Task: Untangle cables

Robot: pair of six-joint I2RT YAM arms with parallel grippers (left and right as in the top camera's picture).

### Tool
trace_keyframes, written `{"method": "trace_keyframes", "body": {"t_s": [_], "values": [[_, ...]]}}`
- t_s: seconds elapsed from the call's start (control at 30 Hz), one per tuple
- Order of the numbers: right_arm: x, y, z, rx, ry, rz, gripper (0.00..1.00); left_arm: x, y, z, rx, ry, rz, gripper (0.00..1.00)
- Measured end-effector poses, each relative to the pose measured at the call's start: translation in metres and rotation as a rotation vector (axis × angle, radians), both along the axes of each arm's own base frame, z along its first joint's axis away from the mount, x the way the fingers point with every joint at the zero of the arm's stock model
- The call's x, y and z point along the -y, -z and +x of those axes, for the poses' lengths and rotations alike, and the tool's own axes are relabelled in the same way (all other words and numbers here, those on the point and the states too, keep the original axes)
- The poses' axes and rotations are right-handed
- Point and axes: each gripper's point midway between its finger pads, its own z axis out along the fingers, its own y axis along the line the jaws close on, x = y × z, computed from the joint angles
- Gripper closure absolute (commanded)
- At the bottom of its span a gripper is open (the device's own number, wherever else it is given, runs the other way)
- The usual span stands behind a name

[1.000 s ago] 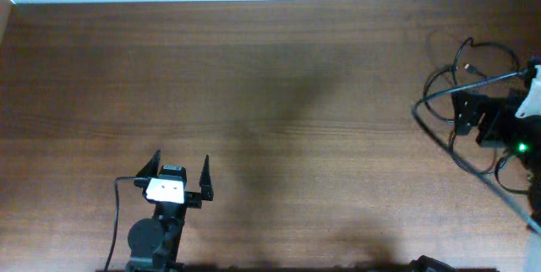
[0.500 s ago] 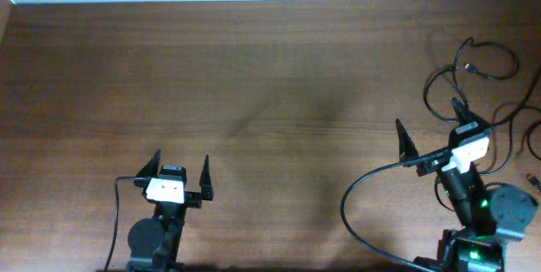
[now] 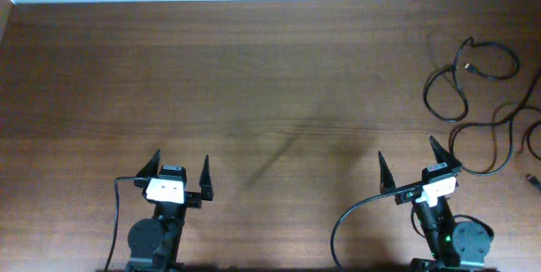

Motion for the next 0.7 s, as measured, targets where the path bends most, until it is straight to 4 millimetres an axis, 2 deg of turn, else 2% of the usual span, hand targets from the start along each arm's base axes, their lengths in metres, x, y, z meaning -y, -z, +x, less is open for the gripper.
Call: {"method": "trace_keyframes", "body": {"t_s": [0.07,0.2,0.3,0.5,0.7], "values": [[0.004,0.000,-0.001,-0.002,0.039,0.018,0.01,0.000,0.000,0.000,0.000,0.000,0.000,0.01],[0.025,0.033,0.003,-0.163,0.172,0.165,0.01,0.000,0.000,0.000,-0.001,0.000,0.000,0.01],[0.035,0.038,0.003,-0.184,0.229,0.212,0.01,0.000,0.000,0.000,-0.001,0.000,0.000,0.01],[0.022,0.040,0.003,-0.197,0.203,0.217,0.01,0.000,0.000,0.000,0.000,0.000,0.000,0.01],[0.022,0.041,0.003,-0.193,0.202,0.181,0.01,0.000,0.000,0.000,0.000,0.000,0.000,0.01]]}}
